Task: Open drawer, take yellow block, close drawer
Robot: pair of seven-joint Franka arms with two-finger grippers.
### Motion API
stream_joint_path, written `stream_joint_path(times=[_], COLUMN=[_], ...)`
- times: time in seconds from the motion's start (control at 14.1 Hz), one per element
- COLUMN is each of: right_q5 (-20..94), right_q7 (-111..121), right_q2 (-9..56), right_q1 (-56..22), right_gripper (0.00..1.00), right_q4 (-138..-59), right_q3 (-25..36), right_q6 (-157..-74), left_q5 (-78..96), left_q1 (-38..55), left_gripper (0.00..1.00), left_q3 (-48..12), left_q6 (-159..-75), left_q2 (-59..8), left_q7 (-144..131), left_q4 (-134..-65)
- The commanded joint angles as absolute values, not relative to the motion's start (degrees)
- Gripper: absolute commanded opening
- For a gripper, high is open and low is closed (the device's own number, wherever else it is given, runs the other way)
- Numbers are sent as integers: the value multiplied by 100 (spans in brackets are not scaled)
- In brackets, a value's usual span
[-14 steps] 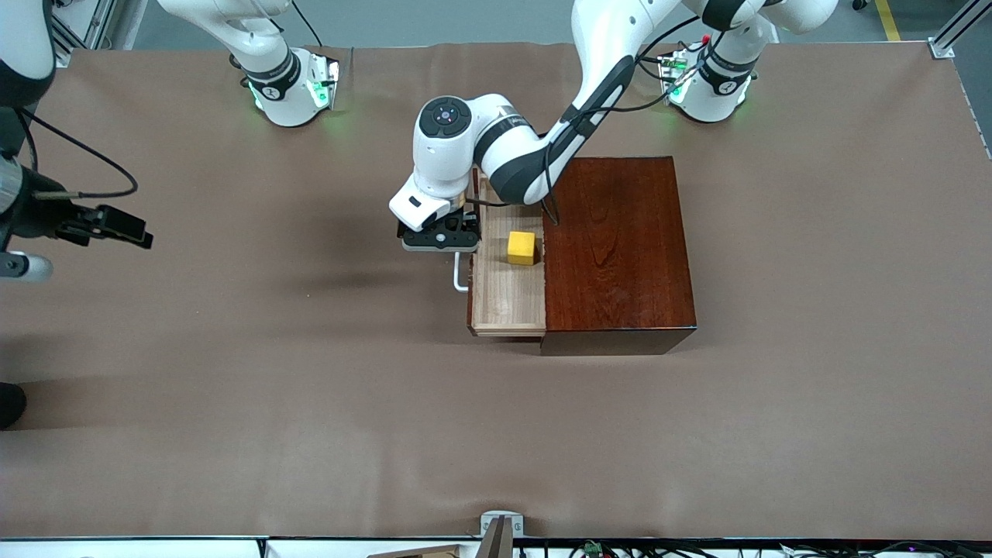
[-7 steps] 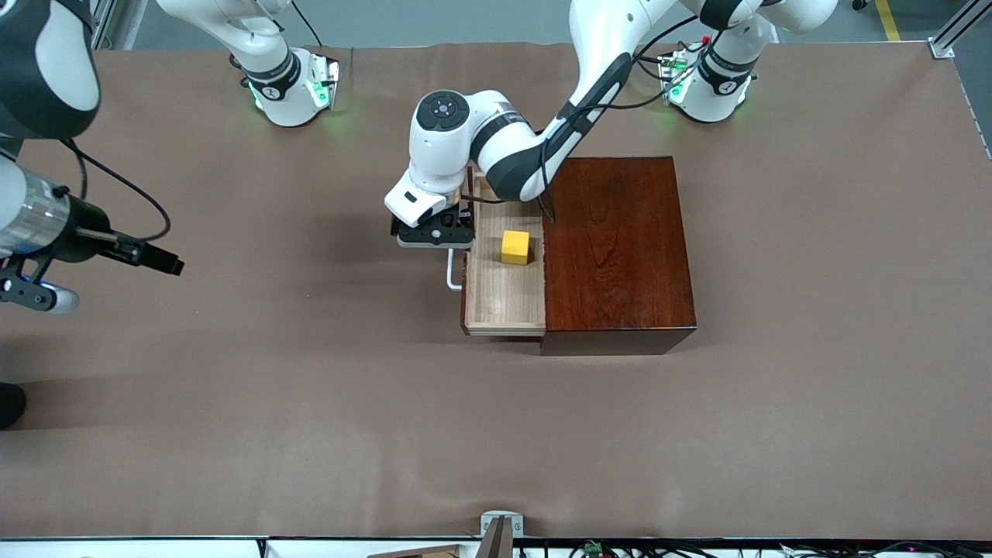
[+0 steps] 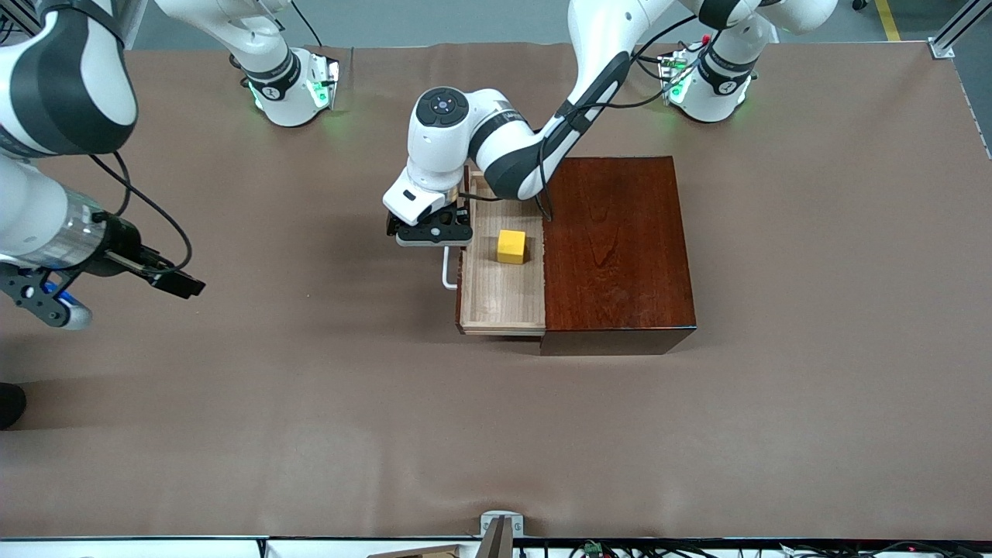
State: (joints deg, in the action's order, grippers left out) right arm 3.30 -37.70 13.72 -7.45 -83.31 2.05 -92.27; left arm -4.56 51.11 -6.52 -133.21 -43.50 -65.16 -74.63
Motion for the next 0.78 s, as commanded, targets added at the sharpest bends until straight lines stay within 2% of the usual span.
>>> stream_joint_path(times=[0.0, 0.5, 0.71], right_q5=[412, 1178, 1178], right_q7=[-3920, -4620, -5061], right_q2=[1512, 1529, 1529], right_q1=[-783, -720, -861], right_gripper=[100, 100, 100], right_q4=[-8174, -8227, -8244], right_q3=[237, 255, 237], right_q6=[-9193, -9149, -9097], left_q5=[-114, 35, 44], left_q1=[5230, 4782, 4352], left_gripper=[100, 100, 100], left_q3=[-852, -817, -808], left_q6=[-13606, -12649, -11396], left_q2=[-4535, -4009, -3369], left_q7=[-6899, -6856, -6742], left_q4=[-6979, -6987, -6996])
